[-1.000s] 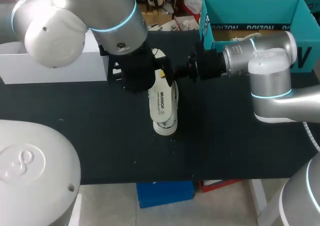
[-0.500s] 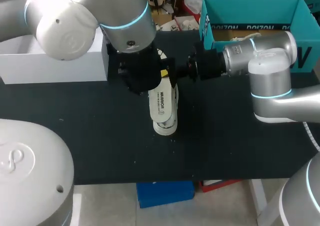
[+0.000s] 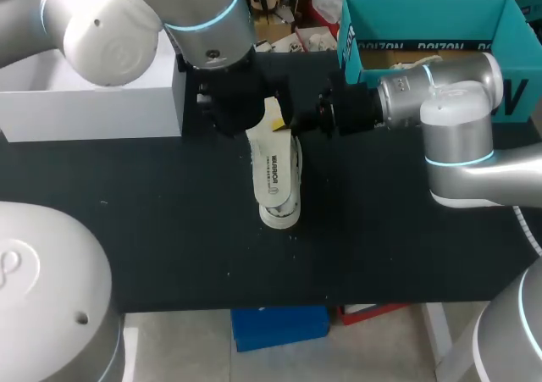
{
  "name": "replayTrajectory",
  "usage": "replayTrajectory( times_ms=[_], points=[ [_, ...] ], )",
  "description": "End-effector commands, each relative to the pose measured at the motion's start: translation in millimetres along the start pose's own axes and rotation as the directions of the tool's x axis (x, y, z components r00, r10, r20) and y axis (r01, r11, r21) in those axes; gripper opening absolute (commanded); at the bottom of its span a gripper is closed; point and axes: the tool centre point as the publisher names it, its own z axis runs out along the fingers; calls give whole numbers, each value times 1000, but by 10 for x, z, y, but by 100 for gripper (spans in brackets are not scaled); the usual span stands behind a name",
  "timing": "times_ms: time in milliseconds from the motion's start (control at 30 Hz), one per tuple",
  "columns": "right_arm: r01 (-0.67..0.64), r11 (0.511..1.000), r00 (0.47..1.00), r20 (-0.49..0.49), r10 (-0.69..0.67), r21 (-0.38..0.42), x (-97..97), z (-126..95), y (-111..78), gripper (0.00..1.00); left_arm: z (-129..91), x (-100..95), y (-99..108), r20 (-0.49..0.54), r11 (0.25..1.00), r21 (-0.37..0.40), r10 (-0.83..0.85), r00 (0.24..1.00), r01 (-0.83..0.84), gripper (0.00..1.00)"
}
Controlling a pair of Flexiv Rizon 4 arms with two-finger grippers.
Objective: Take the shoe out of the shoebox, open the shoe tongue, remove and reinsert the insole, then place the shoe into the shoebox
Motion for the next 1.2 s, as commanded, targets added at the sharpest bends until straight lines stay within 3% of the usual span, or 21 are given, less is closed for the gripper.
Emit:
replayTrajectory(
  times_ms=[33, 300, 767, 1000, 1200],
  points=[
    [0, 1000, 1000, 0, 0, -1, -5, 8, 0, 0, 62, -48, 236, -9, 1000, 7, -3, 1000, 3, 100],
    [0, 1000, 1000, 0, 0, -1, -5, 8, 0, 0, 168, -52, 650, 0, 999, 20, -34, 999, 34, 100],
    [0, 1000, 1000, 0, 0, -1, -5, 8, 0, 0, 235, -90, 1266, -27, 998, -35, -53, 998, 52, 100],
    [0, 1000, 1000, 0, 0, -1, -5, 8, 0, 0, 251, -84, 1409, -36, 996, -47, -73, 997, 71, 100],
    [0, 1000, 1000, 0, 0, -1, -5, 8, 0, 0, 228, -67, 1353, -37, 996, -46, -75, 996, 73, 100]
  ],
)
